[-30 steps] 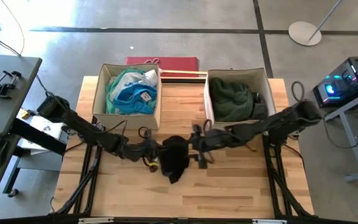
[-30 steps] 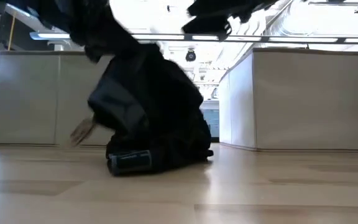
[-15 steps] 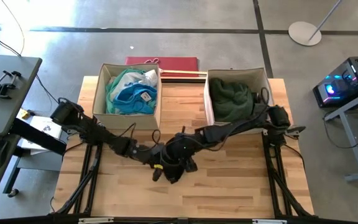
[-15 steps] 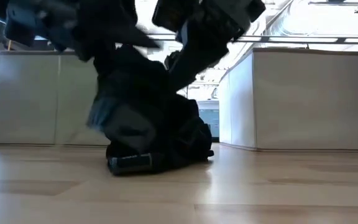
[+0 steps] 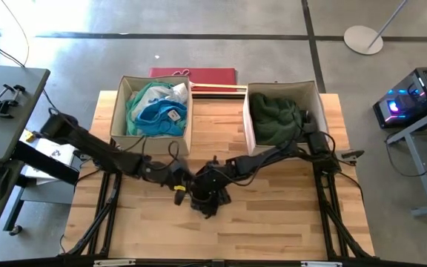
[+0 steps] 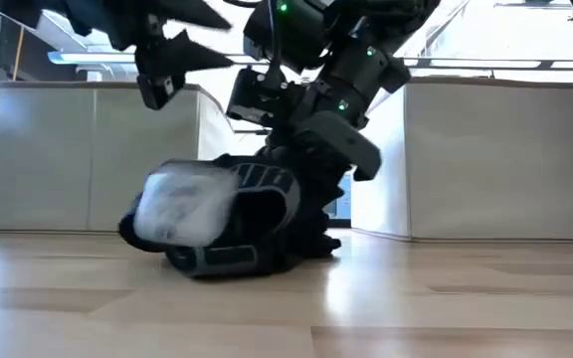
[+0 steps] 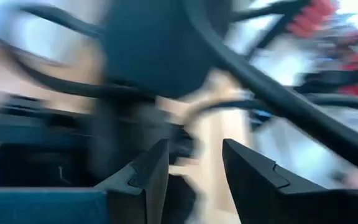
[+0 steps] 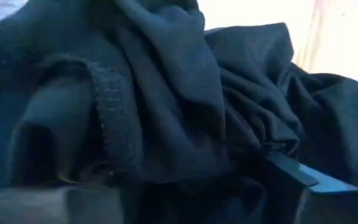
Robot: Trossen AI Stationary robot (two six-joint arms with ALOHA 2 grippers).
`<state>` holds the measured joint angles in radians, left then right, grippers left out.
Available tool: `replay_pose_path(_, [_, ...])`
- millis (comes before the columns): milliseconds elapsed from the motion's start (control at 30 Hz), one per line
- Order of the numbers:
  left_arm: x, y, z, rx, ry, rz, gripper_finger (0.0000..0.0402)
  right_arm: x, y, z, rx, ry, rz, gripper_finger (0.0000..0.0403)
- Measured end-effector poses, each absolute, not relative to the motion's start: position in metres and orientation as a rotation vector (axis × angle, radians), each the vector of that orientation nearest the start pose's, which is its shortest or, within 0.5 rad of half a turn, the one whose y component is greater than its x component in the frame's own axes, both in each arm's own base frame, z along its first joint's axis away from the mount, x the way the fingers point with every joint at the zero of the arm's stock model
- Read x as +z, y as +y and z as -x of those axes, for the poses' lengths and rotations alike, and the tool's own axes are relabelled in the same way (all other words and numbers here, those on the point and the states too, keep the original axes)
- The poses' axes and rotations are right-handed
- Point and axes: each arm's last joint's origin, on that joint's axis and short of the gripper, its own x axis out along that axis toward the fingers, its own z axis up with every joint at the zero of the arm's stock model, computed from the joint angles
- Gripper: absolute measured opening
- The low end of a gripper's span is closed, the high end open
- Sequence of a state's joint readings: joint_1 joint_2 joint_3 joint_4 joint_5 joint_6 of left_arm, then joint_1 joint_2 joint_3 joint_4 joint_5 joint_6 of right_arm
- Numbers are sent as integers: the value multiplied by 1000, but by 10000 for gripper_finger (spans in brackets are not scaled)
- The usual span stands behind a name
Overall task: Sort clothes
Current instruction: Put the black boxer into the right laundry organizer
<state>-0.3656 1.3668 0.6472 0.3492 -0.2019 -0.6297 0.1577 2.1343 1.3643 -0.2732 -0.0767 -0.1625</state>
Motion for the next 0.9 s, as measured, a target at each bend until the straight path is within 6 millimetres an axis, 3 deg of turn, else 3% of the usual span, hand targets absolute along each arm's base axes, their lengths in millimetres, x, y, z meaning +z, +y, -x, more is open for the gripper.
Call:
replay_pose_path(167, [216, -83, -250, 223, 369, 402, 134, 108, 62, -424, 254, 1037, 165, 145])
replay_pose_path(333, [214, -87, -244, 364, 344, 346, 133, 144, 60, -413, 167, 1025, 142, 41])
replay_pose_path(433, [214, -93, -241, 357, 342, 321, 133, 189, 65, -403, 95, 922, 180, 11])
replay_pose_path(533, [215, -99, -238, 376, 318, 295, 132, 242, 73, -381, -28, 823, 238, 21])
replay_pose_path(733, [218, -104, -235, 414, 280, 218, 132, 337, 75, -309, -323, 627, 310, 21])
replay_pose_path(900, [217, -104, -235, 421, 287, 167, 132, 398, 50, -239, -565, 459, 325, 9])
